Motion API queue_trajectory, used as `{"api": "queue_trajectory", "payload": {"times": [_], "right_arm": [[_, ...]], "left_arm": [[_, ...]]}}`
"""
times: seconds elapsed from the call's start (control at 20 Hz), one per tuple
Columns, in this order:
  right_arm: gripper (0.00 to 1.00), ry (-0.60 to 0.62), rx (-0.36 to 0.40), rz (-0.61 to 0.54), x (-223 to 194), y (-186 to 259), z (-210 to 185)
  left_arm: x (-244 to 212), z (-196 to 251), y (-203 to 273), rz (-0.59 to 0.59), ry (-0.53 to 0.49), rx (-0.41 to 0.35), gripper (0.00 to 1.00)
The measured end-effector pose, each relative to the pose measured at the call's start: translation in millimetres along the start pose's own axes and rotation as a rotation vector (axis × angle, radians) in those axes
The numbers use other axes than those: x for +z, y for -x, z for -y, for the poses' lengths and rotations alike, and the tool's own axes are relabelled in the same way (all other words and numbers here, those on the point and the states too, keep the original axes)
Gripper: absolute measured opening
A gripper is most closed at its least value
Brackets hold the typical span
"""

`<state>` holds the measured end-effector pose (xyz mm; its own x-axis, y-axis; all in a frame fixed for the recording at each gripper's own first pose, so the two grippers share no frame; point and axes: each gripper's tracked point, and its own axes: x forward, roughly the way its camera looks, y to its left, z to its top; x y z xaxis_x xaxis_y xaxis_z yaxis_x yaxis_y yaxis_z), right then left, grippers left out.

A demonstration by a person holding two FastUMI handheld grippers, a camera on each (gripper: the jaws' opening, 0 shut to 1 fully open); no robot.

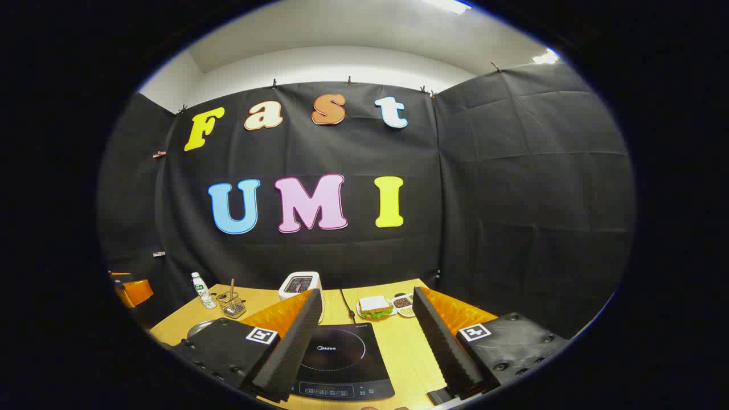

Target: First push the handle of the pot to place it horizontally, then grasp the pot with both hands and set it on the induction cooktop.

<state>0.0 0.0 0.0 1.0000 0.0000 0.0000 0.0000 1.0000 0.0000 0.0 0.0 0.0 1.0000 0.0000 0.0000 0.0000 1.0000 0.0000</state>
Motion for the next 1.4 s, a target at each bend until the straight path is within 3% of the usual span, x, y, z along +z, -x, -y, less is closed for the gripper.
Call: {"api": "queue_trajectory", "payload": {"times": [0.5, 1.4], "right_arm": [[0.99, 0.014, 0.015, 0.004, 4, 6, -9], [0.99, 0.039, 0.032, -0.016, -9, 12, -24]], "left_arm": [[2, 8, -8, 0.006, -0.042, -0.05, 0.95], [-26, -10, -10, -0.055, -0.002, -0.07, 0.95]]}}
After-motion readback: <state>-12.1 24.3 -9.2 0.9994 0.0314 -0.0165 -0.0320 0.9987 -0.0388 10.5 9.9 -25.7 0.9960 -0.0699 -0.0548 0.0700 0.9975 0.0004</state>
